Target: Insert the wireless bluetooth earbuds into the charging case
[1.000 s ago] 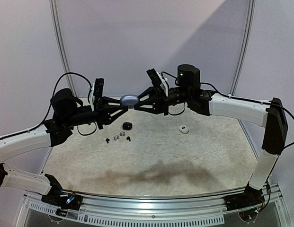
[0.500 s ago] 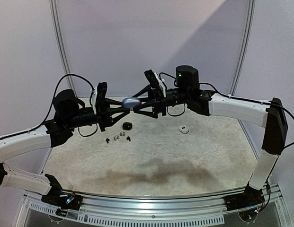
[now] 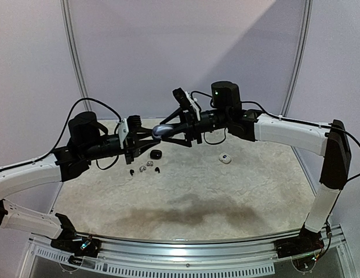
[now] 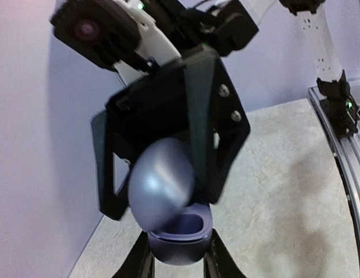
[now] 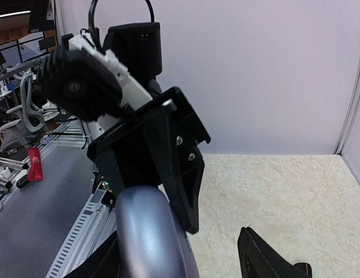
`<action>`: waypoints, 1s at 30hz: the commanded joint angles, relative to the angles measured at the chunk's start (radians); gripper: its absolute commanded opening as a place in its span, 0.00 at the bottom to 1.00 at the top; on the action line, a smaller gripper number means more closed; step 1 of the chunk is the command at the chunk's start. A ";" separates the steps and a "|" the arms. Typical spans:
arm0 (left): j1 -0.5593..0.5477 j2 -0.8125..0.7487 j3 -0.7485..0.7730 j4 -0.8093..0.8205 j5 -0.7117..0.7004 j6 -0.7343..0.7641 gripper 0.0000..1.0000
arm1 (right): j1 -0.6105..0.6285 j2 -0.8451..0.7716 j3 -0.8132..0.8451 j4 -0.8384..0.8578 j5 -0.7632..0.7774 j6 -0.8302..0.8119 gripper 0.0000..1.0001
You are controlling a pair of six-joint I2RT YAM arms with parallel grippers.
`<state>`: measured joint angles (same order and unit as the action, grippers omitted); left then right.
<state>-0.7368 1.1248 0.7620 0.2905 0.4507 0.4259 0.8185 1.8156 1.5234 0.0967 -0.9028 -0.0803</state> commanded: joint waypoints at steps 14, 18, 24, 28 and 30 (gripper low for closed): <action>0.014 -0.019 -0.037 0.003 0.097 -0.284 0.00 | -0.012 0.041 0.113 -0.172 0.015 -0.010 0.69; 0.041 -0.028 -0.078 0.053 0.098 -0.481 0.00 | -0.018 0.050 0.142 -0.187 -0.020 -0.002 0.74; 0.069 -0.051 -0.108 0.051 0.023 -0.580 0.00 | -0.034 0.067 0.178 -0.084 -0.046 0.093 0.82; 0.103 -0.081 -0.132 0.024 -0.077 -0.613 0.00 | -0.066 0.099 0.190 0.035 0.041 0.234 0.83; 0.132 -0.103 -0.145 -0.006 -0.145 -0.619 0.00 | -0.079 0.127 0.218 0.009 0.162 0.299 0.79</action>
<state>-0.6540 1.0660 0.6472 0.3096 0.4389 -0.1326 0.7757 1.8816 1.6894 0.0547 -0.9009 0.0624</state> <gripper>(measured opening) 0.245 0.819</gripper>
